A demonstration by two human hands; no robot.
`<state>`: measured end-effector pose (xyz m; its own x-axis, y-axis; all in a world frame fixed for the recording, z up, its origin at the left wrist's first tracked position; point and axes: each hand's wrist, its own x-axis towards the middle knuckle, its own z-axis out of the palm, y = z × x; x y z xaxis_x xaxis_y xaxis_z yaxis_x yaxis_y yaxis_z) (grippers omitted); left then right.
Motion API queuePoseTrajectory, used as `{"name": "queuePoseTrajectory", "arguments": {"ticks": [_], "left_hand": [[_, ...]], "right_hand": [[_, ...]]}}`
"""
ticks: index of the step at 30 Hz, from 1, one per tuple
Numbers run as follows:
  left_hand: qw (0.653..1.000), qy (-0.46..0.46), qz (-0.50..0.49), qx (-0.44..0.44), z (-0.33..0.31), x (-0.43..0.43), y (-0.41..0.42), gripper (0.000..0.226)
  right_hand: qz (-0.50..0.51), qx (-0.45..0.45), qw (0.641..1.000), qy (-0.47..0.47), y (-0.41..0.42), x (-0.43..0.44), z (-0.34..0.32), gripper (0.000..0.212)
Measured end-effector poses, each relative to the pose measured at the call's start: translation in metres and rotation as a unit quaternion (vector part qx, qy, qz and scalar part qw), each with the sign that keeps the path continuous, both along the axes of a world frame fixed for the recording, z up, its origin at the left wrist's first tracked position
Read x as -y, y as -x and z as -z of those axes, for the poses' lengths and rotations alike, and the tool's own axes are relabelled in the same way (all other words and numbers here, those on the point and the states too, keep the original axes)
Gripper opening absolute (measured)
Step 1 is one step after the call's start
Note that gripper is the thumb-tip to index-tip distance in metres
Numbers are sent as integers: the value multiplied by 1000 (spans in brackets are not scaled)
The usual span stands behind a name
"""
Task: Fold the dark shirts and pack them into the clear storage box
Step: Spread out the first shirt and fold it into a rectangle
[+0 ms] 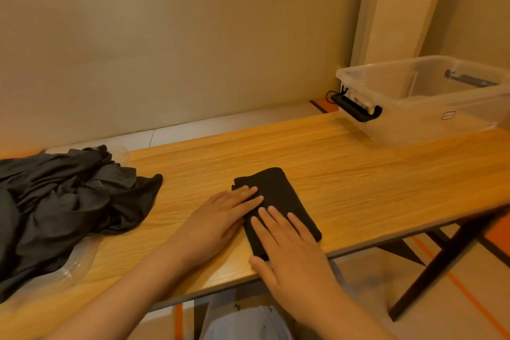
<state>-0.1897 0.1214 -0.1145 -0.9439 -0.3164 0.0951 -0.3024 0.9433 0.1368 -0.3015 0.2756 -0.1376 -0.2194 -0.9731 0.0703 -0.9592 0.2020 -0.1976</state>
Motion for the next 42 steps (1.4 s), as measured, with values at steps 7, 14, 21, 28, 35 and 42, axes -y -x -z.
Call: {"name": "queuePoseTrajectory", "arguments": {"ticks": [7,14,21,28,35,42], "left_hand": [[998,61,5,-6,6,33,63,56],[996,77,-22,-31,-4,67,203,44],[995,20,-43,-85,5,98,287,42],[988,-89,-41,-119,19,109,305,43],[989,-103,-36,-105,18,107,299,48],[986,-104,-47,-118,18,104,296,47]], "right_hand": [[17,-13,1000,0,67,18,-8,63],[76,-18,997,24,179,63,-15,54],[137,-27,990,31,244,100,-10,56],[154,-26,986,52,264,118,-2,73],[144,-27,989,37,264,115,-2,56],[134,-18,989,61,259,110,-4,50]]}}
